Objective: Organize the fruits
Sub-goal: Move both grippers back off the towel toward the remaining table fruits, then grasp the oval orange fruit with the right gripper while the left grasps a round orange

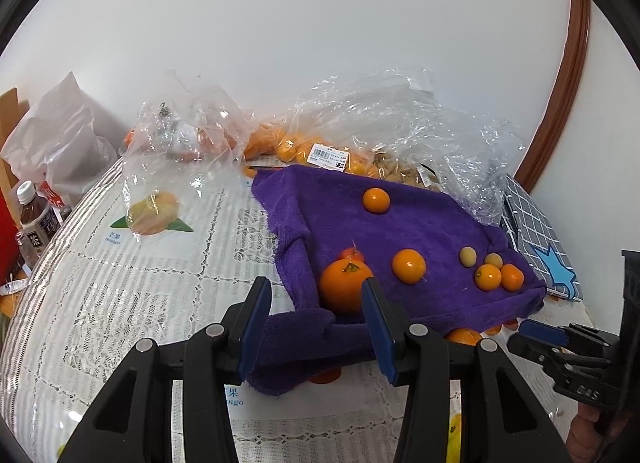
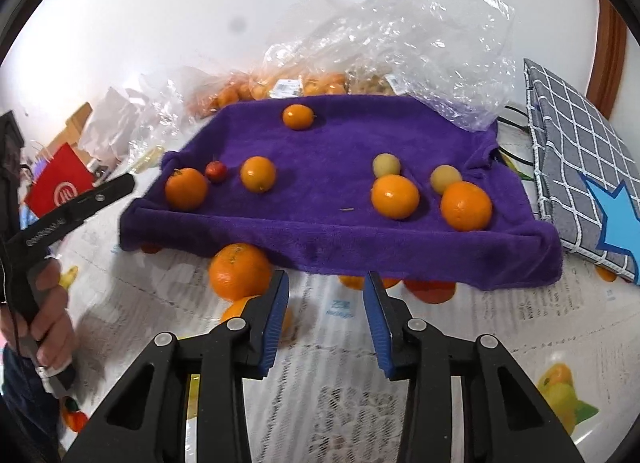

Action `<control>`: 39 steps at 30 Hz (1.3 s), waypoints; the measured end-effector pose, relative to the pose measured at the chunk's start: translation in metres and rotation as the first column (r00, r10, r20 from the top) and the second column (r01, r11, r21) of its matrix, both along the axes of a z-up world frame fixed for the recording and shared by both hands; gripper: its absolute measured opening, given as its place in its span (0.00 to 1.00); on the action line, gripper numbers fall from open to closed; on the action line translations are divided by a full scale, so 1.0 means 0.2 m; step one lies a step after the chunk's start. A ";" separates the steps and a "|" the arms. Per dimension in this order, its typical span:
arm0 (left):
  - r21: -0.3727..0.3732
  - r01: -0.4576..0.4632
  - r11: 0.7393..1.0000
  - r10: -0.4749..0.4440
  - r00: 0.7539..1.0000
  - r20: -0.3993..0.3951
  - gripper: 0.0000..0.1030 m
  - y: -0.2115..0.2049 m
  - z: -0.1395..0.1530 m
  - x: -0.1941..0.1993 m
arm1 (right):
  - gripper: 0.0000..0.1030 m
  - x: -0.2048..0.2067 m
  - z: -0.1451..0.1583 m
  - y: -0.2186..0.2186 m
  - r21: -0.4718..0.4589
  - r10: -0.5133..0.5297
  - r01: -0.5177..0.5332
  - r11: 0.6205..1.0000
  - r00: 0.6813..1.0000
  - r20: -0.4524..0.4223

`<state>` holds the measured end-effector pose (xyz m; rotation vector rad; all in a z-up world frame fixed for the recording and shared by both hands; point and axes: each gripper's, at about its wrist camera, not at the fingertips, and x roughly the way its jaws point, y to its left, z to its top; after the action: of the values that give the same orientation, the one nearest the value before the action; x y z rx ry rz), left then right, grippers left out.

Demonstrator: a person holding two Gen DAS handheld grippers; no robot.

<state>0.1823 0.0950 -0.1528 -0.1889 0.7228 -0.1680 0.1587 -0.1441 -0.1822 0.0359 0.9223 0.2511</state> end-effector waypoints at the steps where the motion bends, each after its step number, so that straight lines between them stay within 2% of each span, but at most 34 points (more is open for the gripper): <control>1: 0.001 0.001 1.000 -0.001 1.000 0.001 0.43 0.00 0.00 0.00 | 0.39 -0.02 0.01 0.01 0.012 0.012 -0.012 1.000 1.000 0.006; 5: -0.009 -0.001 1.000 0.001 1.000 0.004 0.43 0.00 0.01 -0.01 | 0.39 -0.07 0.03 0.08 0.023 0.070 -0.070 0.997 0.997 0.016; 13: -0.016 -0.008 1.000 0.008 1.000 -0.002 0.43 0.01 0.00 0.00 | 0.41 -0.10 -0.08 0.17 0.015 0.124 -0.124 0.992 0.992 -0.037; 17: -0.014 -0.003 1.000 0.003 1.000 -0.006 0.43 0.00 0.00 0.00 | 0.40 -0.10 -0.12 0.22 -0.048 0.139 -0.142 0.989 0.989 -0.046; 20: -0.016 0.013 1.000 -0.013 1.000 -0.007 0.43 -0.01 -0.01 0.00 | 0.39 -0.10 -0.12 0.21 -0.038 0.146 -0.148 0.988 0.988 -0.041; 24: -0.028 0.083 0.996 -0.084 0.996 -0.009 0.43 -0.06 -0.01 -0.02 | 0.39 -0.13 -0.09 0.15 -0.038 0.138 -0.139 0.990 0.990 -0.026; 28: -0.071 0.192 0.979 -0.195 0.980 -0.037 0.43 -0.17 -0.03 -0.05 | 0.39 -0.17 -0.06 0.01 -0.040 0.104 -0.104 0.994 0.994 -0.014; 30: -0.091 0.226 0.970 -0.231 0.972 -0.046 0.50 -0.22 -0.04 -0.06 | 0.39 -0.19 -0.04 -0.06 -0.045 0.075 -0.075 0.996 0.997 -0.007; 33: -0.105 0.261 0.960 -0.268 0.962 -0.060 0.52 -0.29 -0.06 -0.06 | 0.39 -0.20 -0.04 -0.18 -0.051 0.024 -0.024 0.998 1.000 -0.004; 39: -0.061 0.314 0.947 -0.319 0.941 -0.115 0.53 -0.44 -0.11 -0.07 | 0.40 -0.19 -0.04 -0.39 -0.023 -0.070 0.070 0.997 0.998 -0.003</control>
<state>0.1683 0.0074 -0.1745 -0.1223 0.8718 -0.4830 0.1215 -0.2213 -0.1906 0.0474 0.9259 0.1754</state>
